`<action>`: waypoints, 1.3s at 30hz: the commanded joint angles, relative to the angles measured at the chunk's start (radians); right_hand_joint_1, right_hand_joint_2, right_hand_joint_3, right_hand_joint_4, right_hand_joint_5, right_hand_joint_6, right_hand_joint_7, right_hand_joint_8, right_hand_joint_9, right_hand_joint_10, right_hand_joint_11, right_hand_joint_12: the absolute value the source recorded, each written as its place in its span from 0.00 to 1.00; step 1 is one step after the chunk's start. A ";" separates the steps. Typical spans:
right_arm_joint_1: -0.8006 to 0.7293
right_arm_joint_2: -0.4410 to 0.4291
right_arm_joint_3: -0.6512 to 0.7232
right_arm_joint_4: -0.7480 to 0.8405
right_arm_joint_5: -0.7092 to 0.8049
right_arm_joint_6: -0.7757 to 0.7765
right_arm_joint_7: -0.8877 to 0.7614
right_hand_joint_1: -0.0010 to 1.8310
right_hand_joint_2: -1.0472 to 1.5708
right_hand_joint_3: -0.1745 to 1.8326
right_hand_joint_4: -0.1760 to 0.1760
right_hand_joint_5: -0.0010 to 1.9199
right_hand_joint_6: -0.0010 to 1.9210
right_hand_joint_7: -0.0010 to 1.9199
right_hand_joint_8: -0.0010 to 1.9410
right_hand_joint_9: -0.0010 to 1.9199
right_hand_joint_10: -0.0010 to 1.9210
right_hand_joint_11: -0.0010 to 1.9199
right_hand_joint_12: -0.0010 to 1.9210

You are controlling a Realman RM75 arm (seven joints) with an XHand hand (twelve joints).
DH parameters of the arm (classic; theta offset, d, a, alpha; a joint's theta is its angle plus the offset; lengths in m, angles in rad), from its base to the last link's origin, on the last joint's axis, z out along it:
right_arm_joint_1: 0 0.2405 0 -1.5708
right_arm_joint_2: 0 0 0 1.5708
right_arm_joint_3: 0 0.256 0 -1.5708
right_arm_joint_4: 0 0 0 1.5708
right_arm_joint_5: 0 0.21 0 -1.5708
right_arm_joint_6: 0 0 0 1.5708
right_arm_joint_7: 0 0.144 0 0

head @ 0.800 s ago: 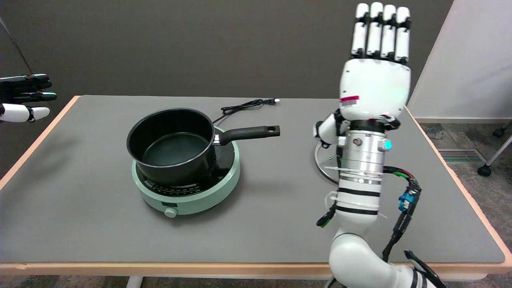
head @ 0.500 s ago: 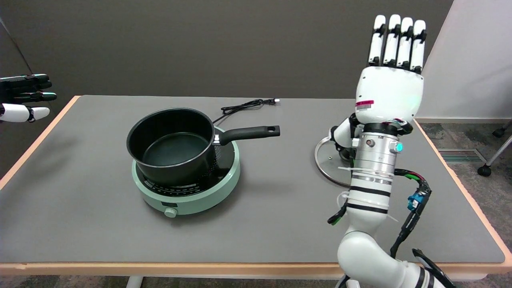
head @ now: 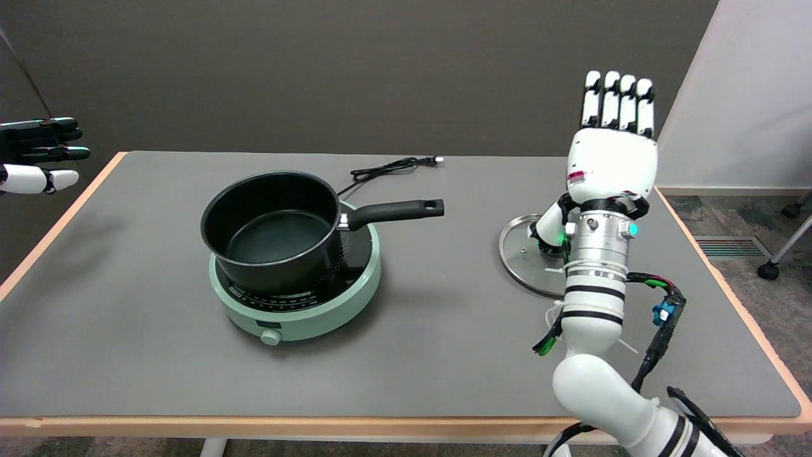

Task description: Pick up the pot lid.

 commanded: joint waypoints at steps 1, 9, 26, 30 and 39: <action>-0.004 0.010 0.133 -0.015 0.269 -0.204 0.009 0.65 0.12 0.77 0.44 0.03 0.03 0.03 0.03 0.03 0.03 0.03 0.03; -0.004 0.015 0.139 -0.008 0.311 -0.205 0.006 0.66 0.12 0.76 0.41 0.03 0.03 0.03 0.03 0.03 0.03 0.03 0.03; -0.009 0.008 0.073 0.035 0.172 -0.162 0.006 0.66 0.12 0.76 0.37 0.03 0.03 0.03 0.03 0.03 0.03 0.03 0.03; -0.018 0.013 0.052 0.049 0.137 -0.130 0.011 0.66 0.12 0.76 0.37 0.03 0.03 0.03 0.03 0.03 0.03 0.03 0.03; -0.060 0.035 0.013 0.101 0.066 -0.059 0.120 0.65 0.12 0.77 0.38 0.03 0.03 0.03 0.03 0.03 0.03 0.03 0.03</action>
